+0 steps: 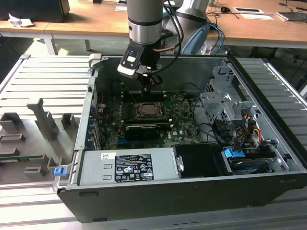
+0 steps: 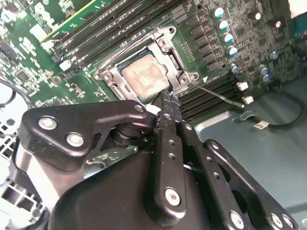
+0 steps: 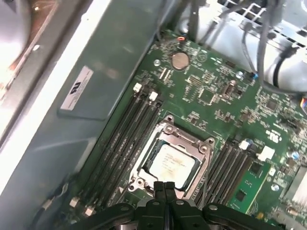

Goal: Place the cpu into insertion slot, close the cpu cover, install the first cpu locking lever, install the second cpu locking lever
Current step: 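Install the first cpu locking lever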

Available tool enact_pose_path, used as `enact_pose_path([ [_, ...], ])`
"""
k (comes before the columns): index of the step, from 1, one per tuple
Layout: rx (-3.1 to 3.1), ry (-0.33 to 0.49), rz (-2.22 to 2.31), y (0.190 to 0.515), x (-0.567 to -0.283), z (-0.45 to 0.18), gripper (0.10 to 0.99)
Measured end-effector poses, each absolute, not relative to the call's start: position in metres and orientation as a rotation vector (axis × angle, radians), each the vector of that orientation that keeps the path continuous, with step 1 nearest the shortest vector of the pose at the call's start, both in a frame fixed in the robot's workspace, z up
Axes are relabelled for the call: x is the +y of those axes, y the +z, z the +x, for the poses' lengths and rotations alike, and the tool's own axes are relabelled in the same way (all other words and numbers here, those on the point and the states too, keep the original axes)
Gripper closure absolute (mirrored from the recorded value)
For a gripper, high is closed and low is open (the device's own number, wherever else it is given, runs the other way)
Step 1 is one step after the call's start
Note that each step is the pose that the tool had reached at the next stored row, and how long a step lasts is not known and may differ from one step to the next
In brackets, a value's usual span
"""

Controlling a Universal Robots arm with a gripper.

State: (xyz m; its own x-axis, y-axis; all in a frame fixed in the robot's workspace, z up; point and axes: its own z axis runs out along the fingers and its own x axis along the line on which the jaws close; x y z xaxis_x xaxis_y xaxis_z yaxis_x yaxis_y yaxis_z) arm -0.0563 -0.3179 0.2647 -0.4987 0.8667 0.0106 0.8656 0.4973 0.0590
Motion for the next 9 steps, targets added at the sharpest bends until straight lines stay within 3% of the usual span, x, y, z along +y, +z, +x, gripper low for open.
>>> enact_pose_path([
  [9,2.851,0.089,1.289,0.2636,-0.3179,-0.0563,0.980],
])
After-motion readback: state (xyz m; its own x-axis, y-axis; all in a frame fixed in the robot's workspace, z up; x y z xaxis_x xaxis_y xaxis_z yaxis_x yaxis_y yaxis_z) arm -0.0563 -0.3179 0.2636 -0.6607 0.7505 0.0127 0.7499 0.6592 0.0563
